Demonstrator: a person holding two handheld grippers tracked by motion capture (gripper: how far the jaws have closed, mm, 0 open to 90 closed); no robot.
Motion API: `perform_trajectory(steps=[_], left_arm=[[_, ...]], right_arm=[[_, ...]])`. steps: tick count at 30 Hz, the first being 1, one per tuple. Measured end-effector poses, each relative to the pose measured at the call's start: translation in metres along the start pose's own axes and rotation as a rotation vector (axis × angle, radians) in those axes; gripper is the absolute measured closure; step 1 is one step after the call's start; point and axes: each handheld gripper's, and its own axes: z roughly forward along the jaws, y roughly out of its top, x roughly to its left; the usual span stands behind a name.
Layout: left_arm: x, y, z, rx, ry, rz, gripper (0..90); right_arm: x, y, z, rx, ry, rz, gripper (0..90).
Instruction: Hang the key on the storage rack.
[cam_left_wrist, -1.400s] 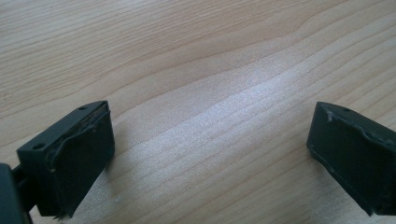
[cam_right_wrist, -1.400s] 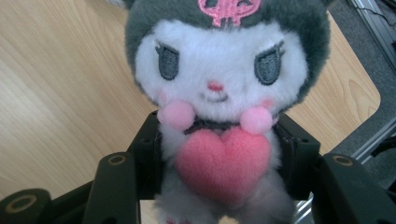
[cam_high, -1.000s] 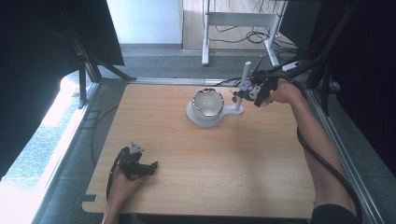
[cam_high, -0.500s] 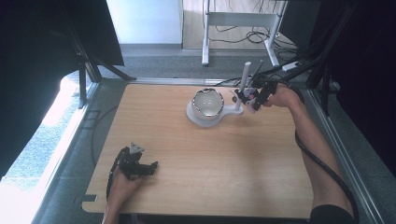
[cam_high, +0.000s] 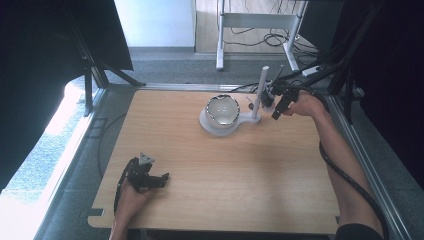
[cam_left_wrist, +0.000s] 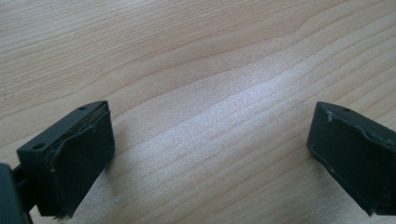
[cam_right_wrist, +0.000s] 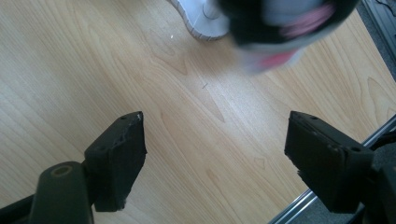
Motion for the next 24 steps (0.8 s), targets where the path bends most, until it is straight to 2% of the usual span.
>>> perform_trajectory(steps=[13,24], left_arm=[[0.000,0.000,0.000,0.000,0.001,0.000,0.7],[0.000,0.000,0.000,0.001,0.000,-0.001,0.5]], right_arm=[[0.018,-0.013,-0.012,-0.028,-0.004,-0.048,14.0],[0.029,-0.031,-0.023,-0.067,-0.003,-0.056,13.1]])
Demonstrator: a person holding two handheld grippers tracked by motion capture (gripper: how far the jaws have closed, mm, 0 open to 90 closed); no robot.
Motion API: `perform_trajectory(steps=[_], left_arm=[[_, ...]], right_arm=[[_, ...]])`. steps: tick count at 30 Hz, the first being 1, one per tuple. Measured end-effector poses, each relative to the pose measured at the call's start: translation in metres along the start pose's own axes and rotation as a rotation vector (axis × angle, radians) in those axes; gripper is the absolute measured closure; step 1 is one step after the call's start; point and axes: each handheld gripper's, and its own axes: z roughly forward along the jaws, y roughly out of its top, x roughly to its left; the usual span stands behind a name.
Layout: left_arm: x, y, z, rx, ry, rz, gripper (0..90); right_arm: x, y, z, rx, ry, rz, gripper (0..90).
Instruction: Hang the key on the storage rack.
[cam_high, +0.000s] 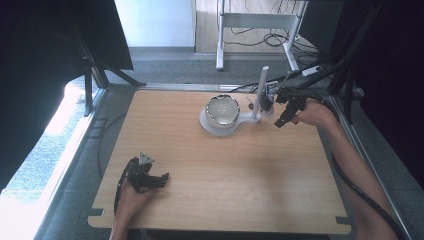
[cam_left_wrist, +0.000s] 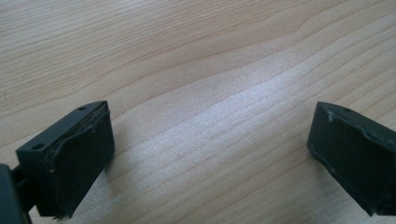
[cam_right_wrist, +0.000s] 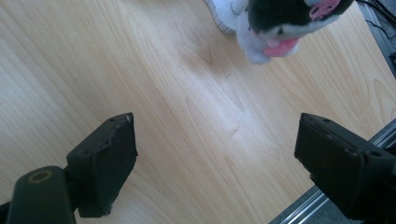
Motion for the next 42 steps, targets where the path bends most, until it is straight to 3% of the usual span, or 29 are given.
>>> perform_trajectory(steps=[17,42], left_arm=[[0.000,0.000,0.000,0.002,0.005,-0.007,0.0],[0.000,0.000,0.000,0.001,0.005,-0.008,0.0]], right_arm=[[0.029,-0.024,-0.003,-0.023,0.002,-0.035,12.9],[0.070,-0.069,0.003,-0.071,0.002,-0.044,13.2]])
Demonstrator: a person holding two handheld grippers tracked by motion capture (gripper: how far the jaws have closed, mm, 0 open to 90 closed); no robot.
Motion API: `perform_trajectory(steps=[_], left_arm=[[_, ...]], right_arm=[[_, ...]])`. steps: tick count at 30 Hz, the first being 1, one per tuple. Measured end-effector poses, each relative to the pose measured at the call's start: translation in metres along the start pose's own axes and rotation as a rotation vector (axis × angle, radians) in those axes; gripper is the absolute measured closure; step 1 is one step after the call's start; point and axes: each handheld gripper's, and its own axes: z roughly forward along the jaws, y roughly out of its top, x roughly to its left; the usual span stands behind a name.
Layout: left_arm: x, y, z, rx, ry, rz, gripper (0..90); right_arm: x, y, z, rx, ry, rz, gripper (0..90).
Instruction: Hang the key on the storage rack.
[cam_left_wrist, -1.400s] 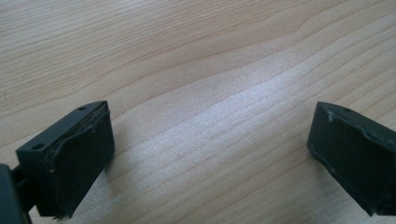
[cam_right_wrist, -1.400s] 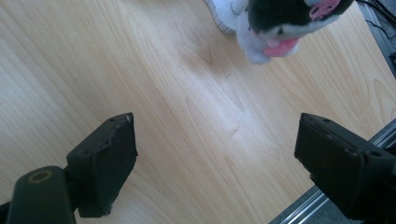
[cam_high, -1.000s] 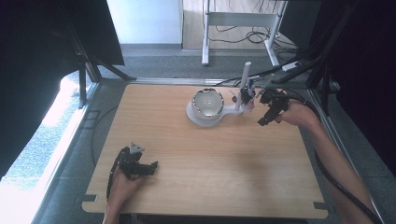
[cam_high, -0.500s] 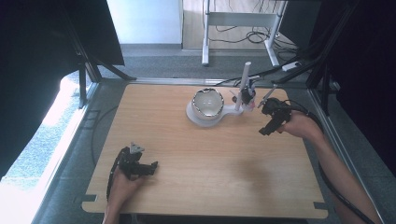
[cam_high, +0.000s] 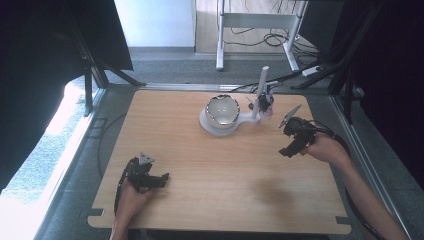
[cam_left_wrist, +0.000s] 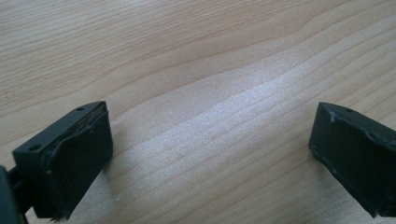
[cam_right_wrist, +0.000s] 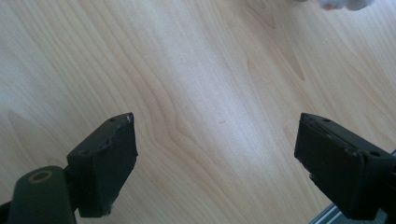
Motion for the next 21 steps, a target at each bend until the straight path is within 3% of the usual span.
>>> perform_trajectory(steps=[11,21], left_arm=[[0.000,0.000,0.000,0.000,0.000,-0.004,0.0],[0.000,0.000,0.000,0.002,-0.001,-0.001,0.0]], right_arm=[[0.016,-0.028,0.002,-0.041,0.011,0.022,12.6],[0.030,-0.055,0.007,-0.076,-0.010,0.057,4.2]])
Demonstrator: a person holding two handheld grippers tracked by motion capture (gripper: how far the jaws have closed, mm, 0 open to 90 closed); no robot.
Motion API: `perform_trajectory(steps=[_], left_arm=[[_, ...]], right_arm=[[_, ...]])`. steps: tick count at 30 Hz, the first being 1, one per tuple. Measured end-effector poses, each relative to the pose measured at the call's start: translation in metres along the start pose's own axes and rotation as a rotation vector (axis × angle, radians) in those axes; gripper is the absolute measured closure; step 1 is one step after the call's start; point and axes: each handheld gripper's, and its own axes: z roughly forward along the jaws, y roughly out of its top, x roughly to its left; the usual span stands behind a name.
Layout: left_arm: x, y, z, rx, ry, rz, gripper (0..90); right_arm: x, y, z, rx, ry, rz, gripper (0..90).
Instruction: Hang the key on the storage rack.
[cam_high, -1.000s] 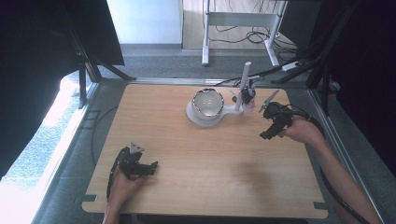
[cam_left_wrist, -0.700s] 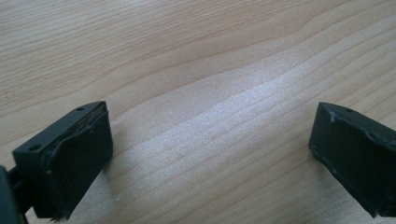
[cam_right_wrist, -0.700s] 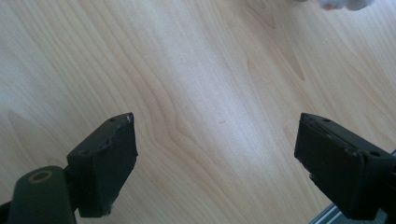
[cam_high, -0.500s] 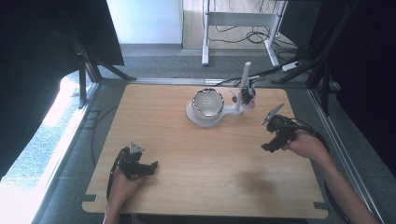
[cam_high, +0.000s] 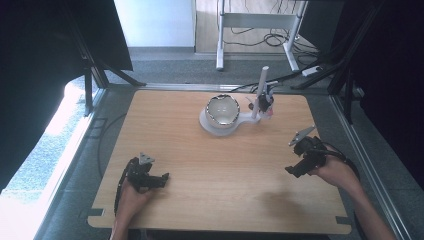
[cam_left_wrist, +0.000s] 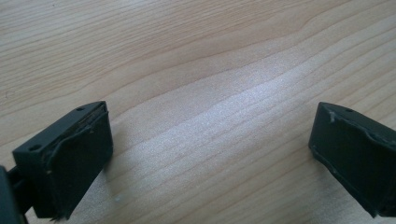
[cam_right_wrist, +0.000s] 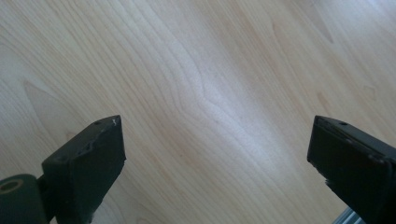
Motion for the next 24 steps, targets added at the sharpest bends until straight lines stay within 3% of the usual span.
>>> perform_trajectory(steps=[11,24], left_arm=[[0.000,0.000,0.000,0.000,0.000,0.000,0.0],[-0.001,0.000,0.000,-0.002,0.005,-0.007,0.0]], right_arm=[[0.019,-0.020,0.020,-0.063,0.027,0.031,3.8],[0.048,-0.036,0.061,-0.174,0.091,0.091,3.8]])
